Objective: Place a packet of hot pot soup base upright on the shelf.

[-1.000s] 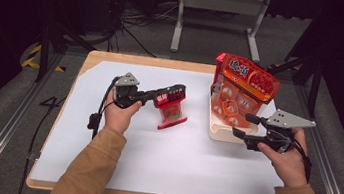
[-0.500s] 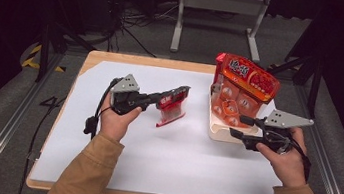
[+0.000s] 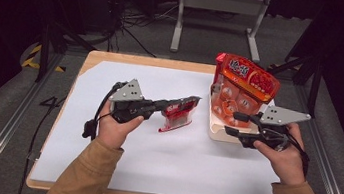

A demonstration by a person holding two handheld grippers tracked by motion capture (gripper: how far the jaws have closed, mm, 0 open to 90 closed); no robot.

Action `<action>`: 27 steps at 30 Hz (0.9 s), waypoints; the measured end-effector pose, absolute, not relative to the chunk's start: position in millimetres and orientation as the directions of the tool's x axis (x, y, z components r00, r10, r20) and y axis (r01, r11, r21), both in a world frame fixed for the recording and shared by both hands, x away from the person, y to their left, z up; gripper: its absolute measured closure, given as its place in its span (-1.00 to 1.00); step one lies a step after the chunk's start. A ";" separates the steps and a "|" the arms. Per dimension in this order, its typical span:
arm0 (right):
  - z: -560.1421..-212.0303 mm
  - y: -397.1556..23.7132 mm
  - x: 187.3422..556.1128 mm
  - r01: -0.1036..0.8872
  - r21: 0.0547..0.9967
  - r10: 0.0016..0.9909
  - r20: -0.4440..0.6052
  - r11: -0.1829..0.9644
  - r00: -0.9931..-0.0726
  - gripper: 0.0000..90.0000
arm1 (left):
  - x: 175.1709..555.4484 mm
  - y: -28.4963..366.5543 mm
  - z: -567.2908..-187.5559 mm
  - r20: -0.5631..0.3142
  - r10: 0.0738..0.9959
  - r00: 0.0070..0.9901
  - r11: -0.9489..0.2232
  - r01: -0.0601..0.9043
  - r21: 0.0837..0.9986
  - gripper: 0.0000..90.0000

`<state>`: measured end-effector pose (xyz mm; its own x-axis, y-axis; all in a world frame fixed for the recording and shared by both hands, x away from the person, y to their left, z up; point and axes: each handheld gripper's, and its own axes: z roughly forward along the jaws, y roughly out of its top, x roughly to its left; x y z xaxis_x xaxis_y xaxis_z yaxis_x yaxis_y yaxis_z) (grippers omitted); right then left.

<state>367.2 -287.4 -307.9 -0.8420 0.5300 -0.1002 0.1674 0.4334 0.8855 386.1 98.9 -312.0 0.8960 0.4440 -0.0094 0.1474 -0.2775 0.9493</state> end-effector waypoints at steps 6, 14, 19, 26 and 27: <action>-299.2 -275.5 367.8 0.153 0.876 0.490 -0.105 0.458 -0.865 0.04 | 379.0 93.6 -306.5 -0.006 0.400 0.917 -0.278 0.128 0.952 1.00; -288.6 -267.9 364.3 0.118 0.873 0.461 -0.130 0.473 -0.878 0.04 | 378.3 79.6 -299.5 0.035 0.337 0.941 -0.318 0.078 0.945 1.00; -284.1 -275.3 356.7 0.112 0.884 0.472 -0.132 0.455 -0.872 0.04 | 382.1 65.9 -293.8 0.068 0.304 0.950 -0.353 0.046 0.935 1.00; -280.5 -292.1 345.2 0.103 0.899 0.490 -0.134 0.426 -0.862 0.05 | 389.4 49.0 -286.2 0.090 0.264 0.960 -0.371 0.015 0.929 1.00; -280.5 -294.7 343.9 0.104 0.901 0.494 -0.132 0.421 -0.859 0.06 | 390.8 47.3 -285.2 0.096 0.261 0.961 -0.376 0.010 0.927 1.00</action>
<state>343.9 -294.7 -280.5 -0.8592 0.4943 -0.1317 0.1038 0.4207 0.9012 390.8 47.3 -285.2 0.9606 0.2611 0.0956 0.0098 -0.3755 0.9268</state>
